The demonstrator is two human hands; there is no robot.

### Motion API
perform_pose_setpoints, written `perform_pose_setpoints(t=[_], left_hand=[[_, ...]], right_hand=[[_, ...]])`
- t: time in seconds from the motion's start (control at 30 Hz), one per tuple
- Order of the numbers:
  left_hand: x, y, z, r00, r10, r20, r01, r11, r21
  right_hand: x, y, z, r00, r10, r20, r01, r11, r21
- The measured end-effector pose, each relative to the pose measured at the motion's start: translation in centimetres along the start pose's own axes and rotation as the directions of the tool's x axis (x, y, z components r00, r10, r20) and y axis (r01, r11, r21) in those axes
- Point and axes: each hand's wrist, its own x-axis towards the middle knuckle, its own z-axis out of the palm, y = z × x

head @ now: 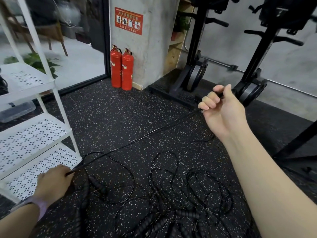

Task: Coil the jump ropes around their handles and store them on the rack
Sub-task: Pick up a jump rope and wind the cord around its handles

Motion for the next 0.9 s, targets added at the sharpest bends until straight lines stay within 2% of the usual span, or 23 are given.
perform_pose_setpoints(t=[0.07, 0.13, 0.23, 0.3, 0.4, 0.5, 0.6, 0.7, 0.8, 0.83, 0.9], left_hand=[[0.0, 0.4, -0.4, 0.996, -0.075, 0.040, 0.083, 0.960, -0.267], [-0.4, 1.8, -1.1, 0.980, -0.128, 0.156, 0.186, 0.870, -0.457], [-1.4, 4.5, -2.3, 0.931, -0.084, 0.355, 0.292, 0.754, -0.589], [-1.8, 6.1, -3.1, 0.896, -0.066, 0.439, 0.389, 0.592, -0.706], [-2.5, 8.4, -3.8, 0.867, -0.045, 0.496, 0.452, 0.490, -0.745], [-3.0, 10.4, -4.1, 0.843, -0.043, 0.536, 0.507, 0.396, -0.766], [-3.2, 11.6, -4.6, 0.843, -0.010, 0.538, 0.512, 0.324, -0.796], [-3.2, 12.1, -4.8, 0.844, -0.002, 0.536, 0.525, 0.211, -0.825], [-3.2, 12.8, -5.0, 0.840, 0.006, 0.542, 0.539, 0.097, -0.837], [-3.2, 13.1, -5.0, 0.839, 0.022, 0.543, 0.541, 0.069, -0.838], [-3.4, 13.9, -4.9, 0.844, 0.056, 0.534, 0.532, 0.046, -0.846]], right_hand=[[0.4, 0.1, -0.5, 0.999, -0.008, -0.037, 0.008, 1.000, 0.015], [0.8, 0.6, -1.0, 0.997, -0.005, -0.080, 0.009, 0.999, 0.042], [1.6, 1.7, -1.8, 0.984, 0.024, -0.178, -0.012, 0.998, 0.069], [2.0, 2.6, -2.7, 0.964, 0.044, -0.261, -0.039, 0.999, 0.024], [2.2, 4.0, -4.3, 0.934, 0.102, -0.341, -0.145, 0.984, -0.103], [2.3, 5.4, -5.9, 0.907, 0.166, -0.387, -0.223, 0.969, -0.106], [1.9, 6.7, -6.9, 0.889, 0.271, -0.368, -0.339, 0.932, -0.131], [0.6, 8.4, -7.1, 0.839, 0.445, -0.314, -0.528, 0.806, -0.268], [-2.1, 10.9, -5.6, 0.788, 0.575, -0.222, -0.581, 0.574, -0.577], [-3.4, 12.1, -4.7, 0.751, 0.637, -0.176, -0.571, 0.492, -0.657], [-6.3, 14.5, -3.0, 0.612, 0.786, -0.088, -0.542, 0.336, -0.770]])
